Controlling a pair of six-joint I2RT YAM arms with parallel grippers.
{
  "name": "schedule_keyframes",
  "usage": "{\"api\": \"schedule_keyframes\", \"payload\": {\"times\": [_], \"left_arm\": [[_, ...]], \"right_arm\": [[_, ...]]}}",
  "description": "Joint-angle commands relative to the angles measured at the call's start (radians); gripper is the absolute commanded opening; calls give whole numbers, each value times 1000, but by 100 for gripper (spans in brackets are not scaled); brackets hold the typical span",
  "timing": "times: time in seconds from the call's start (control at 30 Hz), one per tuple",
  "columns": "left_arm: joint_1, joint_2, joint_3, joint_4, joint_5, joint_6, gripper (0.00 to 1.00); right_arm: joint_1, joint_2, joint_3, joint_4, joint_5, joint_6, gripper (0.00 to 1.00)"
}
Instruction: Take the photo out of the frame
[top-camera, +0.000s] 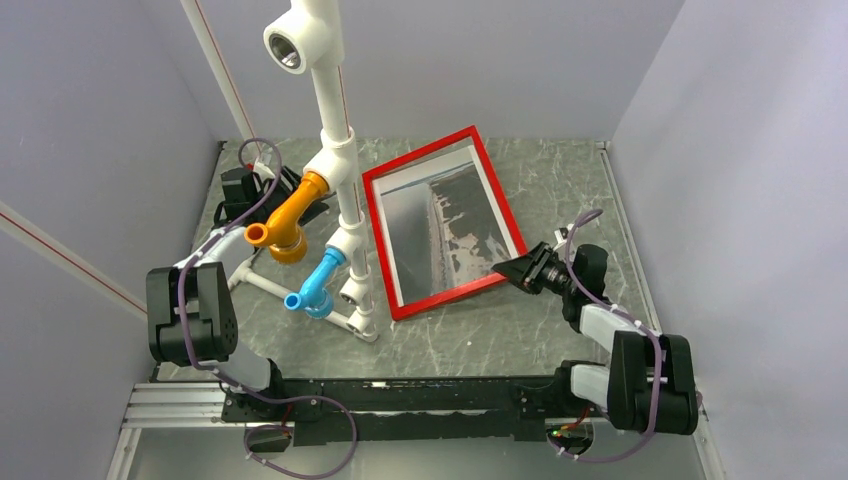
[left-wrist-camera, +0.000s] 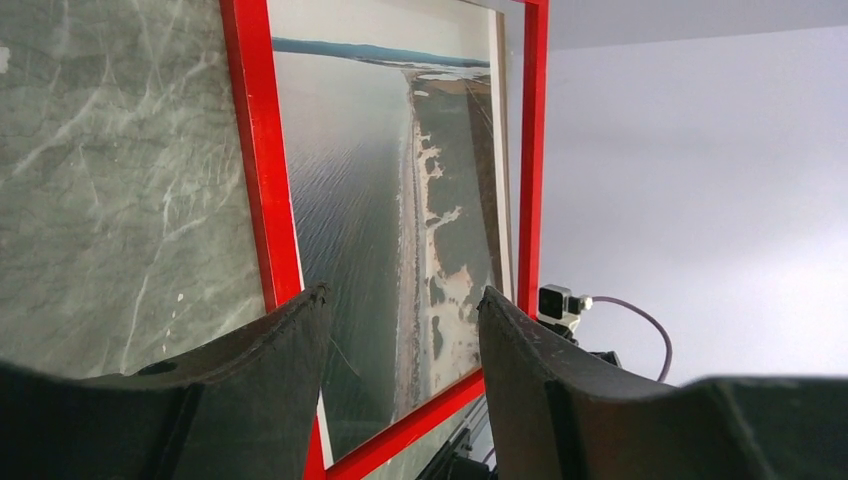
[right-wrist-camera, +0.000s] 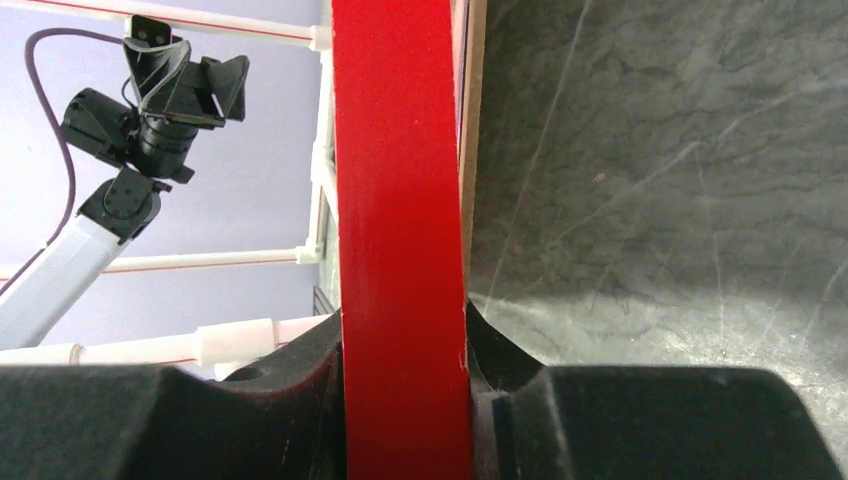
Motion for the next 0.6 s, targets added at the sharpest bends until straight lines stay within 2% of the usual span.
{"api": "schedule_keyframes", "payload": {"times": [0.0, 0.2, 0.37, 0.57], "left_arm": [[5, 11, -6, 67, 9, -22, 59], [-9, 43, 0, 70, 21, -23, 59], [-9, 50, 0, 76, 28, -30, 59], [-10, 40, -2, 87, 32, -37, 59]], "right_arm": [[-20, 43, 37, 63, -19, -113, 0], [-19, 98, 101, 19, -57, -152, 0], [13, 150, 82, 203, -122, -92, 0], [77, 207, 103, 273, -175, -80, 0]]}}
